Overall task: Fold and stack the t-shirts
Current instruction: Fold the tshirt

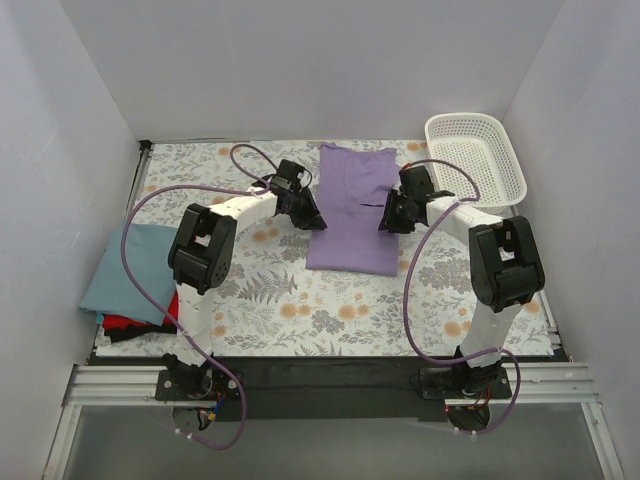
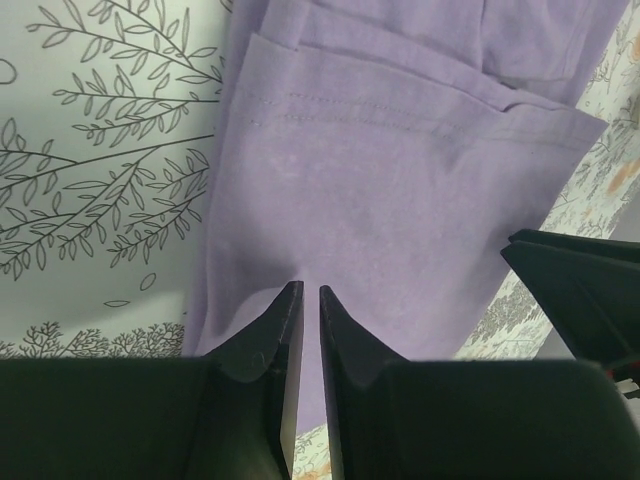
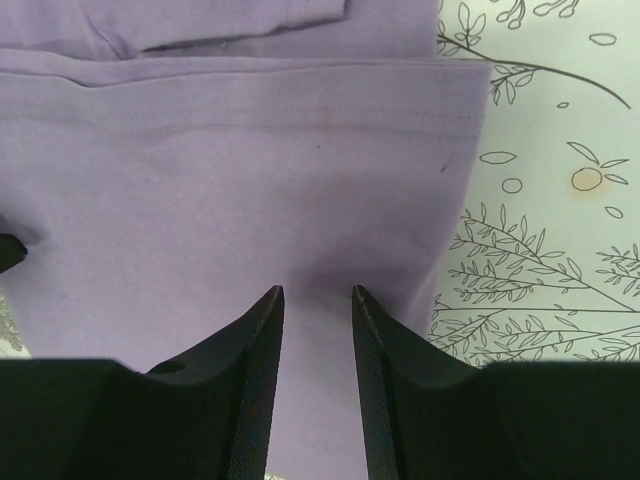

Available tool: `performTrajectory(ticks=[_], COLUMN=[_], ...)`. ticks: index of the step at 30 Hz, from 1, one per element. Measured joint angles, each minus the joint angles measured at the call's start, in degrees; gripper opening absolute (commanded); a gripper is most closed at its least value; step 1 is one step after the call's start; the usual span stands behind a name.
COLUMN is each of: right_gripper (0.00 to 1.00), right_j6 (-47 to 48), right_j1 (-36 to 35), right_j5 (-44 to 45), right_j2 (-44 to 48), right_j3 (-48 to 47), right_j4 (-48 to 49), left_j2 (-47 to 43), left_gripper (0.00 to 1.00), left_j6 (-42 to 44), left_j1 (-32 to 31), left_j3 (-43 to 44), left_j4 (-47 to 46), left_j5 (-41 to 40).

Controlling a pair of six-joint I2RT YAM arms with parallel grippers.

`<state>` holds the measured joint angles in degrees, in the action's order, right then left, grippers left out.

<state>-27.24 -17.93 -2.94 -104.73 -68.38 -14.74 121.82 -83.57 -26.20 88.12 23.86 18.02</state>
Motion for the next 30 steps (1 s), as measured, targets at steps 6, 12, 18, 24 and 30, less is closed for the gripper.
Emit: performTrajectory(ticks=[6,12,18,24,30], right_gripper=[0.39,0.4,0.39,0.39,0.4], right_j6=[0.3,0.5,0.7,1.1,1.6], right_j1=[0.8,2.1,2.6,2.9,3.3], right_j5=[0.2,0.2,0.2,0.9,1.2], right_j2=[-0.8,-0.8,-0.9,-0.9,1.0], right_j3=[0.8,0.8,0.8,0.8,0.8], right_j4=[-0.1,-0.1,-0.3,-1.4,-3.0], left_j2=[0.0,0.0,1.6,2.0,1.6], left_gripper=[0.11,0.12,0.16,0.29,0.3], left_j6=[0.0,0.0,0.5,1.5,3.1], left_j1=[0.3,1.1,1.8,2.4,3.5], left_j3=[-0.7,-0.7,-0.2,1.8,3.9], left_j4=[-0.2,0.1,1.2,2.6,4.1], left_j5=[-0.1,-0.4,-0.7,-0.6,-1.2])
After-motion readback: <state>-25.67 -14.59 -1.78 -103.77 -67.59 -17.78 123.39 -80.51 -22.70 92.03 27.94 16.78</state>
